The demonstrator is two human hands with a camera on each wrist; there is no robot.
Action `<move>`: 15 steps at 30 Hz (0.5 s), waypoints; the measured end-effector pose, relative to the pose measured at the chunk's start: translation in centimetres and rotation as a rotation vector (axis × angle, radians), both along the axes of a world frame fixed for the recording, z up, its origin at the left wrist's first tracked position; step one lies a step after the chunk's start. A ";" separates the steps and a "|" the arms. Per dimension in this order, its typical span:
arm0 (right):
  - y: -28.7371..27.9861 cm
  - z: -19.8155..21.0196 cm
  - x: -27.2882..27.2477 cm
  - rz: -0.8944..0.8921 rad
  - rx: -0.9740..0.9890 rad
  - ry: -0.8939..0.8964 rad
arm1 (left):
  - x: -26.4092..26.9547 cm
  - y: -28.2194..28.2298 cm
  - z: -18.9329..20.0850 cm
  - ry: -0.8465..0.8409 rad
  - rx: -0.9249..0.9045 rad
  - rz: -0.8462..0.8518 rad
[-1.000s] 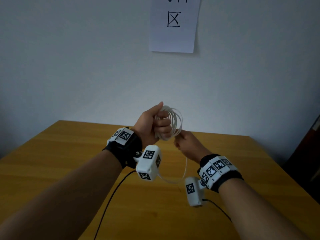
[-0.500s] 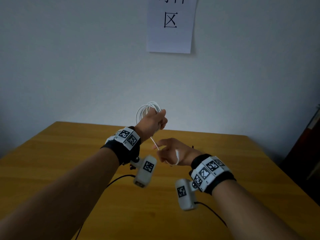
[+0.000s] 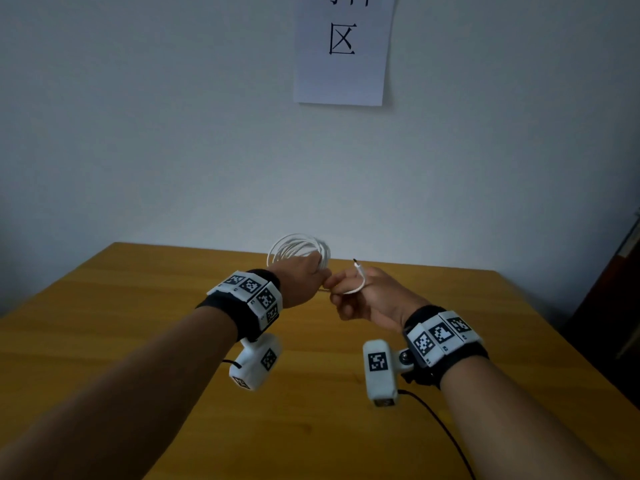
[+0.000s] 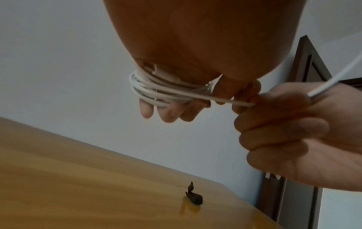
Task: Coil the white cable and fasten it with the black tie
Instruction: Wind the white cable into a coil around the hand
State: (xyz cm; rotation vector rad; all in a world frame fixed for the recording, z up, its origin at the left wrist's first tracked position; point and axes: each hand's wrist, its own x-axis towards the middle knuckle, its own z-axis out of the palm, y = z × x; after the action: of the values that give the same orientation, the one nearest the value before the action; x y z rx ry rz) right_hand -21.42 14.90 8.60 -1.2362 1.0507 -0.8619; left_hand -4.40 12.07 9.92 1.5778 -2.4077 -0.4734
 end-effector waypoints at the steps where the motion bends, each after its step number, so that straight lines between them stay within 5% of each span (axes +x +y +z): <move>1: 0.0 0.0 -0.2 -0.014 0.029 -0.075 | -0.1 0.2 0.1 -0.027 -0.005 -0.015; 6: -0.1 0.4 -1.0 0.034 0.060 -0.334 | -0.3 0.3 -0.1 0.097 -0.003 -0.068; 15: -0.8 0.5 -1.0 -0.246 -0.066 -0.091 | -0.7 1.0 0.2 0.598 0.312 -0.114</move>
State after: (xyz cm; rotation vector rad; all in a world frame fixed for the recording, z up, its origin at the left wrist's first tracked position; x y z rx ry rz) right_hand -22.41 14.08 9.06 -1.1253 1.1233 -1.1395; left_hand -5.12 13.06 10.09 1.1695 -2.0239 -1.1983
